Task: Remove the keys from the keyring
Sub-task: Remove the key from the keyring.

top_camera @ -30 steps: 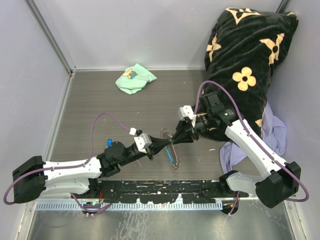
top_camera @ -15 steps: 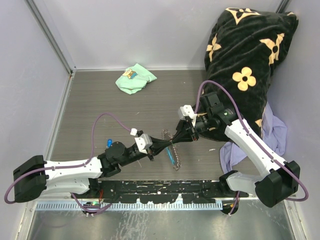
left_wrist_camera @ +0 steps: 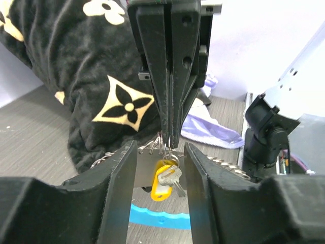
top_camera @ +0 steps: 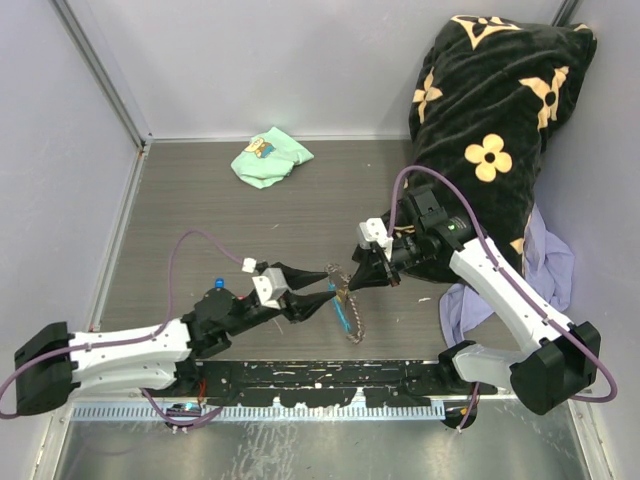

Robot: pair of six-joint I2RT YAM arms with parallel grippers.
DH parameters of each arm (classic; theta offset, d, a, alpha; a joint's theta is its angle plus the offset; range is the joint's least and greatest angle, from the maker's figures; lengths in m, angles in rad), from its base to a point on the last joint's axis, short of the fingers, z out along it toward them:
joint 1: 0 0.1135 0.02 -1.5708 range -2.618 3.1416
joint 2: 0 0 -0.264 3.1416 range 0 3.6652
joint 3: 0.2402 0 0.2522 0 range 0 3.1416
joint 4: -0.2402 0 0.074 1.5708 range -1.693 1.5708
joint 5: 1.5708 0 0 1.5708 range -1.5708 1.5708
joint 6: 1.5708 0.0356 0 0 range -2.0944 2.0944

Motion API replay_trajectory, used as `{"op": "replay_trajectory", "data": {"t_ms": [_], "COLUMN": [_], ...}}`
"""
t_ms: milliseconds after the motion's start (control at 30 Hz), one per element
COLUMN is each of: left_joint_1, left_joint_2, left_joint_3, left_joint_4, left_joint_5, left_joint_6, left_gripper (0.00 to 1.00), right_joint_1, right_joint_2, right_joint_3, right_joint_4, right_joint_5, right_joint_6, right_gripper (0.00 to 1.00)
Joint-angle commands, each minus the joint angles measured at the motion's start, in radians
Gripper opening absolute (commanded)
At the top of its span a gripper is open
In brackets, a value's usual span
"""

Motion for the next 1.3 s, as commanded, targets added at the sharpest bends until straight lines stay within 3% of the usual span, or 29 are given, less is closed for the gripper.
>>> {"op": "replay_trajectory", "data": {"t_ms": [0,100,233,533,633,967,1267], "left_joint_1": [-0.003,-0.002,-0.001,-0.001,-0.001,-0.001,0.044], "left_joint_2": [-0.188,-0.281,-0.294,-0.018,0.050,0.141,0.311], "left_joint_3": [-0.026,-0.053,-0.097,-0.088,-0.092,-0.088,-0.068], "left_joint_4": [-0.098,-0.212,-0.191,0.047,0.100,0.119,0.312], "left_joint_5": [-0.007,0.024,0.087,0.173,0.145,0.065,0.193], "left_joint_6": [-0.012,-0.036,-0.108,-0.199,-0.216,-0.170,-0.219], "left_gripper": [0.46,0.47,0.47,0.46,0.52,0.59,0.56], "right_joint_1": [-0.001,-0.002,-0.001,-0.001,-0.001,-0.002,-0.001], "right_joint_2": [-0.006,-0.003,-0.013,-0.018,-0.021,-0.017,-0.019], "right_joint_3": [0.070,0.070,0.072,0.047,0.039,0.034,0.026], "right_joint_4": [-0.137,-0.201,-0.243,-0.287,-0.286,-0.303,-0.307], "right_joint_5": [0.010,0.014,0.017,-0.023,-0.025,-0.035,-0.041], "right_joint_6": [-0.186,-0.293,-0.372,-0.483,-0.491,-0.516,-0.522], "right_gripper": [0.01,0.01,0.01,0.01,0.01,0.01,0.01]}}
